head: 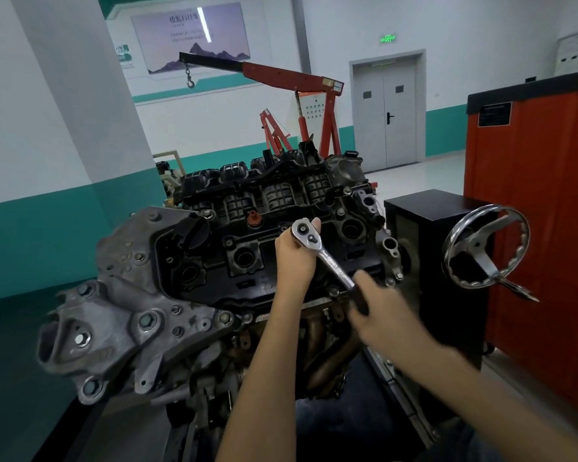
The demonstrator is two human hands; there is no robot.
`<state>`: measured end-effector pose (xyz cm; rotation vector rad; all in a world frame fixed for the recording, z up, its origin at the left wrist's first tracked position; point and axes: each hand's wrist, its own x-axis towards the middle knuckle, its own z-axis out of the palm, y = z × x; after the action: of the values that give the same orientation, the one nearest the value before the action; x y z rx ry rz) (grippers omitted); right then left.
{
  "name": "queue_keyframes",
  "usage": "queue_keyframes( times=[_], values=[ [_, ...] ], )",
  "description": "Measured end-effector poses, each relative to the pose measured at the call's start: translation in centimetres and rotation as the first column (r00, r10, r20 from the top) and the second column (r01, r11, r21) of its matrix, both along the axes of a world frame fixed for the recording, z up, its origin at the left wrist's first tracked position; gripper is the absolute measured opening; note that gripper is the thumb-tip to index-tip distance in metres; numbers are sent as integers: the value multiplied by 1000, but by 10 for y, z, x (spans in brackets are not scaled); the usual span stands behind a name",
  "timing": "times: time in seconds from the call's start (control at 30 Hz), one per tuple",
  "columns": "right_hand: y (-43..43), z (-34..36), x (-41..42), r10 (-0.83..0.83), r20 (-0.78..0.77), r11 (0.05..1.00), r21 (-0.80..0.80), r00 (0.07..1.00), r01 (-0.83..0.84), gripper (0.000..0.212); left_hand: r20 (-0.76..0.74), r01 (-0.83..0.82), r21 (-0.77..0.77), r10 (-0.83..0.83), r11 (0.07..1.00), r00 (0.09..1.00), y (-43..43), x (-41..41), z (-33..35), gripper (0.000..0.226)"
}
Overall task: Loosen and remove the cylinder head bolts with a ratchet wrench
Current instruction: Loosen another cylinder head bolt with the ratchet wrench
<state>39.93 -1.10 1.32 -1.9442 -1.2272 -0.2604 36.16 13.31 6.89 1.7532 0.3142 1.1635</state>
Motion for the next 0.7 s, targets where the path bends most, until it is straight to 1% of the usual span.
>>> queue_keyframes(
  times=[0.07,0.13,0.17,0.23,0.3,0.33,0.37,0.4,0.43,0.47,0.5,0.53,0.57,0.6,0.63,0.67,0.7],
  values=[
    [22,-17,-35,38,-175,993,119,984,-17,31,1,-29,-22,29,999,1000,-1,2,2,52],
    [38,-23,-57,72,-271,982,190,960,-20,28,-28,-45,-30,45,999,999,1,1,3,52],
    [39,-21,-58,81,-287,981,190,954,-27,27,-46,-54,-23,53,998,997,1,0,4,53],
    [27,-14,-43,84,-244,992,108,966,-58,28,-85,-39,0,39,999,996,7,-2,5,57],
    [5,1,-9,100,-132,994,-34,986,-106,27,-132,13,49,-7,999,991,13,-3,7,58],
    [-6,14,13,105,-47,987,-120,993,-110,25,-166,33,75,-20,997,986,14,-4,9,57],
    [-14,30,35,95,83,972,-224,992,-74,24,-194,48,97,-29,994,981,15,-3,11,56],
    [-18,49,56,82,254,947,-321,964,4,25,-206,53,117,-28,992,978,16,-3,11,54],
    [-19,68,73,80,416,921,-379,906,93,24,-201,44,127,-18,991,979,16,-3,11,51],
    [-17,85,83,91,529,909,-390,843,146,23,-179,26,128,-2,991,984,16,-3,10,46],
    [-12,95,88,101,593,909,-381,799,168,22,-148,7,111,10,994,989,15,-3,9,43],
    [-8,97,87,94,616,916,-361,782,174,22,-110,-6,75,14,997,994,14,-3,7,43],
    [-7,92,84,70,611,925,-337,789,179,22,-73,-4,30,6,1000,997,13,-3,5,46],
    [-8,79,77,39,577,936,-307,815,173,24,-48,0,0,0,1000,999,11,-2,2,49],
    [-9,62,69,6,506,951,-269,862,151,24,-32,-1,-9,0,1000,999,10,-1,1,51],
    [-12,43,55,-11,383,971,-217,924,102,24,-23,-13,0,13,1000,1000,7,0,0,53],
    [-12,25,38,-3,221,987,-156,975,39,24,-14,-24,12,24,1000,1000,3,1,-1,55]
  ],
)
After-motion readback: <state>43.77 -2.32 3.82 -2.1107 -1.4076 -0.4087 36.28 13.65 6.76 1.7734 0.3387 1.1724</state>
